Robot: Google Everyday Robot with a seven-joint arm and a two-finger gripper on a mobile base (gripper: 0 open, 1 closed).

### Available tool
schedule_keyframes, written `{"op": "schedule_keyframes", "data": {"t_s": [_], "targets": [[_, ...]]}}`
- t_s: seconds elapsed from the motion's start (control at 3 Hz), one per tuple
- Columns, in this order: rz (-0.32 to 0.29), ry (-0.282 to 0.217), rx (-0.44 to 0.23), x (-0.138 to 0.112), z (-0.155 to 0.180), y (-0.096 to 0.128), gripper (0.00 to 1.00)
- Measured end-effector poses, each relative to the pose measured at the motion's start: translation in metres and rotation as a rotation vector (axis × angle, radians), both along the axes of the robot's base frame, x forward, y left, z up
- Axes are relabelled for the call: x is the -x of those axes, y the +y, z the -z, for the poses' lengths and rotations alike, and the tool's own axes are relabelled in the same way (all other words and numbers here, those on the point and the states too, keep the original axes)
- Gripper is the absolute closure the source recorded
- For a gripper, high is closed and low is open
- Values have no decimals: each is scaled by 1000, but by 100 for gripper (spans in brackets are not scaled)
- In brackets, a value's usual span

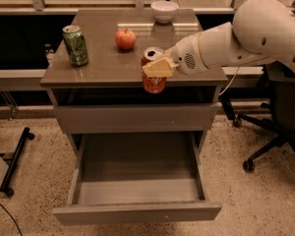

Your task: Pick coke can from middle drawer and place on counter

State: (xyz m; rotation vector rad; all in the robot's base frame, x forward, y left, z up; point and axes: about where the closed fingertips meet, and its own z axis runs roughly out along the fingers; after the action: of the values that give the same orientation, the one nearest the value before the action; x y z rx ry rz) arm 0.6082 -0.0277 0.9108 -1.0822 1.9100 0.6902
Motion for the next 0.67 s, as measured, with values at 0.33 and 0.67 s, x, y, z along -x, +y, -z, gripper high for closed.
{"op": "schedule_keyframes", "data": {"t_s": [0.33, 0.67], "targets": [[38, -16, -23, -16, -5, -4, 100], [59, -25, -36, -25, -8, -7, 100]]}}
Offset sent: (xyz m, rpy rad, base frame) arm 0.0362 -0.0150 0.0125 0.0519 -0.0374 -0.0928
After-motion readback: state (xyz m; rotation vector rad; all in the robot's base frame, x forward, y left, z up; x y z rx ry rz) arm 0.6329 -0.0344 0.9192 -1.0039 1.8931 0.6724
